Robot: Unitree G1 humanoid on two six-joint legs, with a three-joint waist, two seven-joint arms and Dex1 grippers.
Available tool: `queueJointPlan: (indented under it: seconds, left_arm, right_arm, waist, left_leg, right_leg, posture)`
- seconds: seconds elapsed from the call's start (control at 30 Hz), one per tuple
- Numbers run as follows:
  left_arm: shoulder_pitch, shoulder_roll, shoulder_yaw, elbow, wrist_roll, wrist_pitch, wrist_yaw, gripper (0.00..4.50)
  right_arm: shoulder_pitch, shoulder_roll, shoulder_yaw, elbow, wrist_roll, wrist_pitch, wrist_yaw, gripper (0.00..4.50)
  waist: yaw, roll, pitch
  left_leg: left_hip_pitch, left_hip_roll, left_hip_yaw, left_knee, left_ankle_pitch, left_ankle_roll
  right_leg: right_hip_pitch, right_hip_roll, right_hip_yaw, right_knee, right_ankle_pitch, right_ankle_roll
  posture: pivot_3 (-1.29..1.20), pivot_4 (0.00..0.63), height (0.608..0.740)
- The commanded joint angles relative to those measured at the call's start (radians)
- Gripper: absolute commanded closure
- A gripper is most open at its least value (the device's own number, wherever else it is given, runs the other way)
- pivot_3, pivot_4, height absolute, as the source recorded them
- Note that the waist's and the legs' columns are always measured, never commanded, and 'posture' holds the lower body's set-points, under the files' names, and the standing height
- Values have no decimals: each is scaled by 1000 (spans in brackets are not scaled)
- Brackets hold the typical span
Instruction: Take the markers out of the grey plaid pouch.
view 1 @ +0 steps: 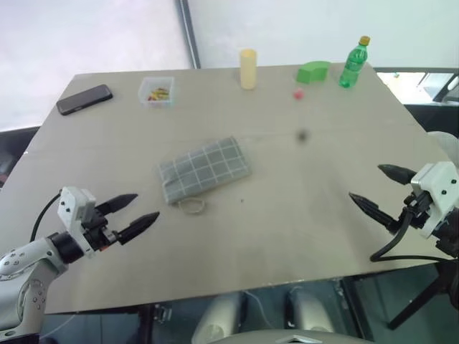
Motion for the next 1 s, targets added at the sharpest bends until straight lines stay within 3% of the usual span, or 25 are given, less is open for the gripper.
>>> queueJointPlan:
  seconds: [0.03, 0.43, 0.57, 0.73, 0.87, 1.0]
  left_arm:
    - [-8, 5, 26, -17, -9, -9, 6, 27]
    - [-129, 2, -46, 107, 105, -151, 17, 27]
    - [-279, 81, -132, 407, 405, -657, 37, 27]
    - [-501, 222, -283, 809, 675, -1241, 74, 27]
    - [-635, 242, -405, 974, 854, -1475, 152, 27]
    - [-755, 242, -536, 1095, 1089, -1593, 347, 27]
  right_arm:
    - [-31, -20, -8, -38, 13, 8, -14, 0]
    - [-83, 3, 69, -21, -3, -21, -38, 0]
    - [-96, 25, 116, -13, -28, -48, -43, 0]
    - [-114, 50, 159, 10, -50, -86, -42, 0]
    - [-140, 65, 188, 21, -63, -98, -51, 0]
    - [-145, 75, 202, 18, -74, -108, -57, 0]
  waist:
    - [0, 0, 0]
    - [1, -1, 1]
    - [6, -3, 2]
    - [6, -4, 3]
    - [3, -4, 4]
    - [0, -4, 4]
  left_leg:
    - [0, 0, 0, 0, 0, 0]
    - [0, 0, 0, 0, 0, 0]
    - [0, 0, 0, 0, 0, 0]
    - [0, 0, 1, 0, 0, 0]
    - [-1, -2, 2, -1, -1, 2]
    - [-1, -3, 2, -1, -1, 2]
  right_leg:
    - [0, 0, 0, 0, 0, 0]
    - [0, 0, 0, 0, 1, -2]
    - [0, 0, -1, 0, 2, -2]
    - [-1, 0, 0, -1, 3, -4]
    - [-1, 1, -1, -2, 6, 0]
    - [-2, 2, 0, -1, 6, 0]
  posture:
    - [0, 150, 740]
    - [0, 150, 740]
    - [0, 150, 740]
    - [0, 150, 740]
    - [0, 150, 740]
    - [0, 150, 740]
